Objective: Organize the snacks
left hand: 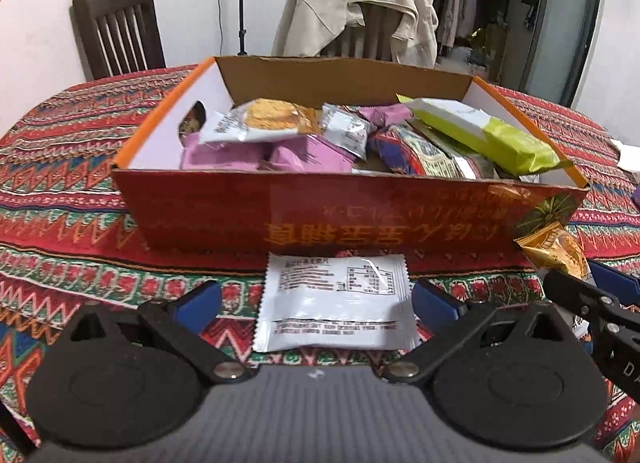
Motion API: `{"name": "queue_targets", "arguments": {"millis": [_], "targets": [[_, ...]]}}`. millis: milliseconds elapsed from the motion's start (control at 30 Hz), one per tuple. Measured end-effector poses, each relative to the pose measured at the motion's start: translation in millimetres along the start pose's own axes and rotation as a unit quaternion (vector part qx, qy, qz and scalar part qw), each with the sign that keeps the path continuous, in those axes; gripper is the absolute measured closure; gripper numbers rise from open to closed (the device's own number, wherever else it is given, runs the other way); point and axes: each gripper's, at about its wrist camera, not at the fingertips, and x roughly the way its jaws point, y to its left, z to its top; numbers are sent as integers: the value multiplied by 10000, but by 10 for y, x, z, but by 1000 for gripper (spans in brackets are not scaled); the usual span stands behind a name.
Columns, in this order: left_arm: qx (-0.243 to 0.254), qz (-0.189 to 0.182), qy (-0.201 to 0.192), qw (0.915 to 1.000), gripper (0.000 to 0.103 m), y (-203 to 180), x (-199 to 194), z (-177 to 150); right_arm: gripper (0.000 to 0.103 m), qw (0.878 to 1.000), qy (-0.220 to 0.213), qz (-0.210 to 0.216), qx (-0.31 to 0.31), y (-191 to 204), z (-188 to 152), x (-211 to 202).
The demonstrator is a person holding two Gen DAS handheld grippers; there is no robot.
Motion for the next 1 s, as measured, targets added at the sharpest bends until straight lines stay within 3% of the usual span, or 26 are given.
{"name": "queue_targets", "arguments": {"millis": [100,167,567,667,700,733,933,967,1000], "targets": [[31,-31,98,9999,0,-7,95,-34,65,10000,21,-15,-20,9,-14,15],[161,107,31,9998,0,-27,129,-51,65,10000,12,0,-40,18,-19,11],[206,139,-161,9996,0,-17,135,-118,64,9999,67,81,-35,10,-31,30],[163,176,-215,9995,11,-10,103,-124,64,9999,50,99,-28,6,-32,22],[158,182,-244,9994,21,-10,90,-120,64,9999,45,104,-27,2,-31,19],[157,177,-272,9993,25,-6,66,-118,64,9999,40,110,-24,-1,-32,18],[200,129,-321,9992,30,-3,-10,-141,64,9999,0,125,-26,2,-32,-4],[216,140,-375,9990,33,-4,-37,-142,64,9999,-6,131,-30,4,-32,-7],[230,140,-423,9987,44,-3,-67,-142,64,9999,-14,138,-37,7,-33,-10]]}}
